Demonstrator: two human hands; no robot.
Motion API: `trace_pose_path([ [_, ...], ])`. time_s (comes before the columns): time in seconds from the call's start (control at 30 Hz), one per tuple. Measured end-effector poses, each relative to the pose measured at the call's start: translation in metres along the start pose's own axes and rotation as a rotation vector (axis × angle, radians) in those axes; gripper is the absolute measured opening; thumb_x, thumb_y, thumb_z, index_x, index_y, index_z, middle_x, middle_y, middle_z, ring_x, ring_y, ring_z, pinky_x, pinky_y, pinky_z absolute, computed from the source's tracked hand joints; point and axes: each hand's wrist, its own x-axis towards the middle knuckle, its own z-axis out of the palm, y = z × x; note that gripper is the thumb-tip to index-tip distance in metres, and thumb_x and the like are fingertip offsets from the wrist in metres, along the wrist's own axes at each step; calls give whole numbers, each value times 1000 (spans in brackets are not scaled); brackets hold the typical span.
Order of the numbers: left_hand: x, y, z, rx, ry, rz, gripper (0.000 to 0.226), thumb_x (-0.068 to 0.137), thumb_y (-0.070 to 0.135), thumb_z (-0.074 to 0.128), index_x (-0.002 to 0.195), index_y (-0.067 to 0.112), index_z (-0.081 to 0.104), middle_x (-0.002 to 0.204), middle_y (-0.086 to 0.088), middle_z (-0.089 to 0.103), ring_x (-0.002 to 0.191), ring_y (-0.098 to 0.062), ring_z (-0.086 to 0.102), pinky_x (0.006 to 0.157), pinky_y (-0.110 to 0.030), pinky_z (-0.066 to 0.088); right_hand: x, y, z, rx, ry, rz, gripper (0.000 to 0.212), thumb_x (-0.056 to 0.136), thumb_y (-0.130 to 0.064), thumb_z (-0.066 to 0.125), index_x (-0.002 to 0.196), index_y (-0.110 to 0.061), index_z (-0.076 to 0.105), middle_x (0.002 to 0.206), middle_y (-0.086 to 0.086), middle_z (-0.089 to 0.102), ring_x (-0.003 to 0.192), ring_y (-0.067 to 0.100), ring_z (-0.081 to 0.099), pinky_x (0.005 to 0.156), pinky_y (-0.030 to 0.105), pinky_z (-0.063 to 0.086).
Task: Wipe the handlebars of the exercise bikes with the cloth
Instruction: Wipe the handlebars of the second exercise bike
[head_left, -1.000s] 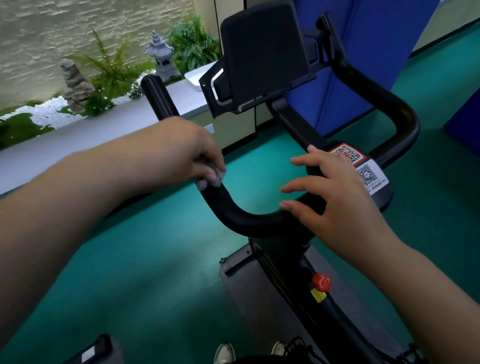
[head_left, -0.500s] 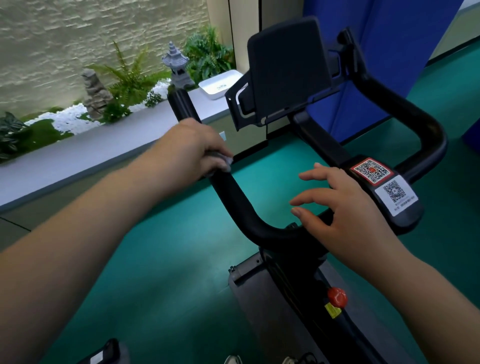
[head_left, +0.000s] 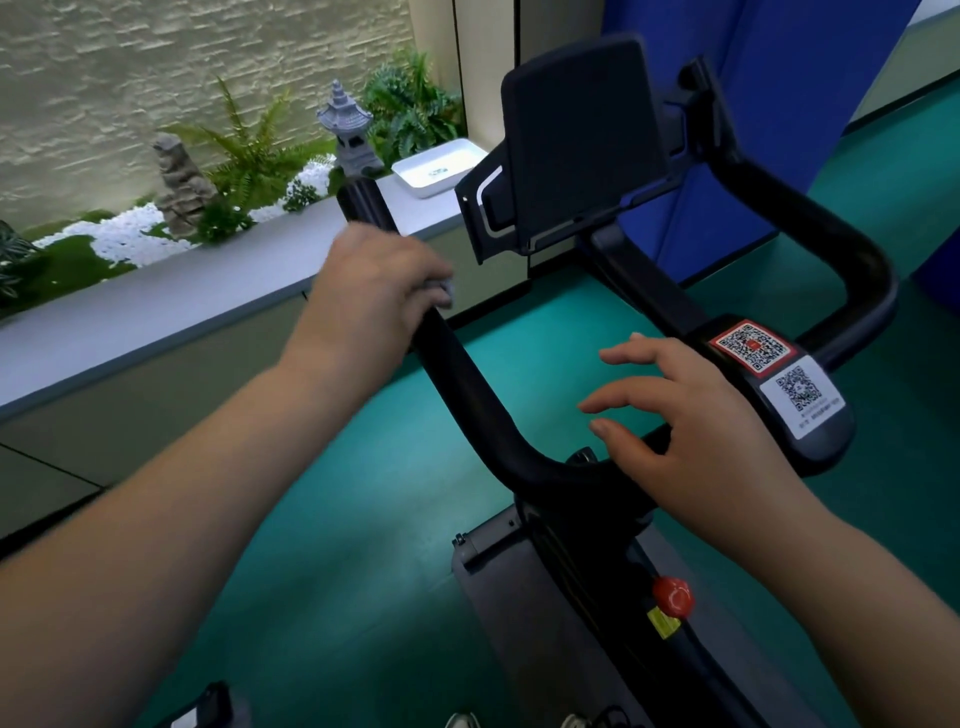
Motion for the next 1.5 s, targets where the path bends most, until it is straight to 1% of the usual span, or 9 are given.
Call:
trace_pose_path([
  [0.17,-33,33,-12,-387,113,-454,20,85,17,66,101,29,70,90,23,62,86,-5,58,72,-9,46,7,-12,-1,51,-49,-6,18,80,-33,65,96,-40,67,125,-21,47,124,-5,38,97,9,25],
  [0.27,-24,22,-25,-747,428,-775,18,88,20,63,102,31,67,84,14,65,61,-12,61,46,-26,54,20,-27,4,124,-32,-28,27,81,-27,68,106,-38,65,117,-21,52,113,-10,45,92,-1,29],
  [0.37,-10,-3,-21,-875,562,-915,22,90,25,61,110,34,64,102,2,67,70,-24,64,48,-32,54,37,-43,15,153,-47,-44,42,82,-28,67,122,-36,56,114,-20,57,108,-7,50,92,3,34],
  [0.57,-31,24,20,-1065,477,-1030,32,89,19,62,117,34,65,105,0,70,74,-21,67,47,-27,52,58,-65,38,186,-108,11,52,83,-25,69,131,-35,50,114,-16,58,104,-1,54,94,17,41],
  [0.73,-51,33,24,-1048,494,-1044,33,84,20,67,112,38,65,106,15,69,97,1,63,91,-31,52,61,-71,45,201,-130,55,41,84,-19,69,121,-32,61,110,-13,59,97,-1,58,92,19,46],
  [0.83,-9,2,9,-1051,601,-1067,37,87,17,64,124,23,61,114,10,66,95,7,60,89,-15,49,62,-74,44,205,-132,81,39,84,-15,69,118,-34,63,108,-15,58,97,0,59,91,19,47],
  [1.0,2,-4,13,-1080,542,-1032,35,89,19,62,122,28,62,107,11,68,98,-4,63,92,-30,52,60,-80,48,239,-77,125,39,83,-9,69,115,-30,65,109,-11,60,95,3,61,91,20,48],
  [1.27,-4,-8,10,-1081,539,-1033,35,90,17,61,124,26,61,113,10,66,97,0,61,87,-16,50,56,-83,49,199,-65,157,39,85,-11,67,118,-31,64,111,-17,59,97,-2,60,85,6,44],
  [1.5,-5,-9,19,-1172,479,-1080,30,92,22,58,119,32,63,107,5,70,103,-17,64,93,-41,51,53,-85,54,198,-7,178,38,85,-8,66,116,-30,65,109,-17,60,95,-7,59,79,-2,39],
])
